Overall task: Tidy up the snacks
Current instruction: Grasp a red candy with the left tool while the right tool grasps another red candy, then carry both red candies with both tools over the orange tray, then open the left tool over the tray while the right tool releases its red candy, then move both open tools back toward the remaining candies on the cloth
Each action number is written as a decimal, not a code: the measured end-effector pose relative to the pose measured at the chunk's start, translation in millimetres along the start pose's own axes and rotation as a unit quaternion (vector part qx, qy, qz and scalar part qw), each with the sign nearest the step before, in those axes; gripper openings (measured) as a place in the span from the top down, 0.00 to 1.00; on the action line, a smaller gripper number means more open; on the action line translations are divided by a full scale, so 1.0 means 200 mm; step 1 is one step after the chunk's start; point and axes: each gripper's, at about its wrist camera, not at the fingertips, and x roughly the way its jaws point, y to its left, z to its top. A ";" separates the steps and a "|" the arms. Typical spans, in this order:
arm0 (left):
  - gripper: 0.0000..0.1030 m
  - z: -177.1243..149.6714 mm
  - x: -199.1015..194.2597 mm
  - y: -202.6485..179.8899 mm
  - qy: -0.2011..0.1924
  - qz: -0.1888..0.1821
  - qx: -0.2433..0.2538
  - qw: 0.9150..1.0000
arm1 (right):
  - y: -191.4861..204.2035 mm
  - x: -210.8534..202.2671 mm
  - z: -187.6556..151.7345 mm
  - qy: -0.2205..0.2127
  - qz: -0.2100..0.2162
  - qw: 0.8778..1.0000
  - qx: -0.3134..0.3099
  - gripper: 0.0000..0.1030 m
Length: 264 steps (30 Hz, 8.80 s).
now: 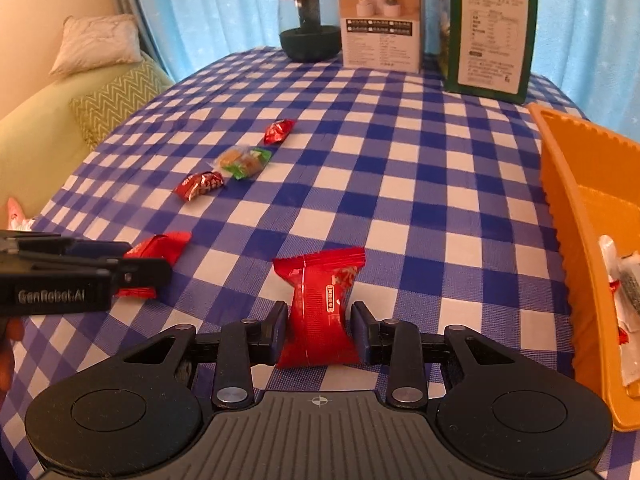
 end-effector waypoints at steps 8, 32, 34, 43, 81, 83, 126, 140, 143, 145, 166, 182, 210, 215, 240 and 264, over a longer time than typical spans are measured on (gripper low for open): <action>0.69 0.01 0.03 -0.02 0.011 0.013 0.020 1.000 | 0.02 0.02 0.00 -0.005 0.001 1.000 -0.003 0.46; 0.77 -0.11 -0.24 -0.36 -0.023 -0.018 0.039 0.999 | -0.06 -0.45 -0.12 -0.054 -0.046 0.995 0.065 0.71; 0.77 -0.13 -0.28 -0.42 -0.024 -0.023 0.040 0.999 | -0.08 -0.52 -0.15 -0.057 -0.053 0.994 0.076 0.71; 0.77 -0.21 -0.46 -0.65 -0.031 -0.050 0.034 0.998 | -0.13 -0.85 -0.25 -0.077 -0.090 0.987 0.104 0.71; 0.77 0.02 -0.52 -1.24 -0.043 -0.118 0.094 0.988 | -0.58 -1.26 -0.21 -0.118 -0.177 0.962 0.173 0.71; 0.77 0.05 -0.50 -1.26 -0.042 -0.118 0.094 0.988 | -0.61 -1.25 -0.19 -0.121 -0.174 0.962 0.173 0.71; 0.77 0.31 0.05 -1.52 0.000 -0.121 0.123 0.985 | -1.03 -0.87 0.01 -0.081 -0.151 0.971 0.168 0.71; 0.72 0.32 0.14 -1.56 0.009 -0.130 0.128 0.983 | -1.05 -0.85 0.02 -0.079 -0.153 0.969 0.177 0.71; 0.68 0.31 0.15 -1.52 0.006 -0.123 0.123 0.985 | -1.05 -0.86 0.01 -0.079 -0.152 0.969 0.179 0.71; 0.68 0.31 0.14 -1.49 0.005 -0.117 0.117 0.986 | -1.05 -0.86 0.02 -0.079 -0.152 0.969 0.179 0.71; 0.67 0.27 -0.04 -1.28 -0.020 -0.097 0.083 0.992 | -1.08 -0.88 0.03 -0.098 -0.106 0.964 0.224 0.38; 0.54 0.08 -0.28 -1.10 -0.019 -0.081 0.067 0.994 | -0.83 -1.09 -0.05 -0.090 -0.100 0.964 0.231 0.38; 0.12 -0.07 -0.72 -0.72 -0.057 -0.019 0.039 0.997 | -0.22 -1.15 -0.09 -0.067 -0.058 0.986 0.140 0.27; 0.10 -0.09 -0.76 -0.65 -0.062 -0.005 0.036 0.997 | -0.16 -1.12 -0.08 -0.060 -0.047 0.989 0.127 0.27; 0.10 -0.03 -0.79 -0.34 -0.064 0.046 0.011 0.997 | 0.09 -0.91 0.04 -0.053 -0.008 0.994 0.090 0.26; 0.31 0.22 -0.26 -0.05 -0.042 0.041 0.078 0.995 | 0.10 -0.38 0.25 -0.058 -0.007 0.996 0.061 0.27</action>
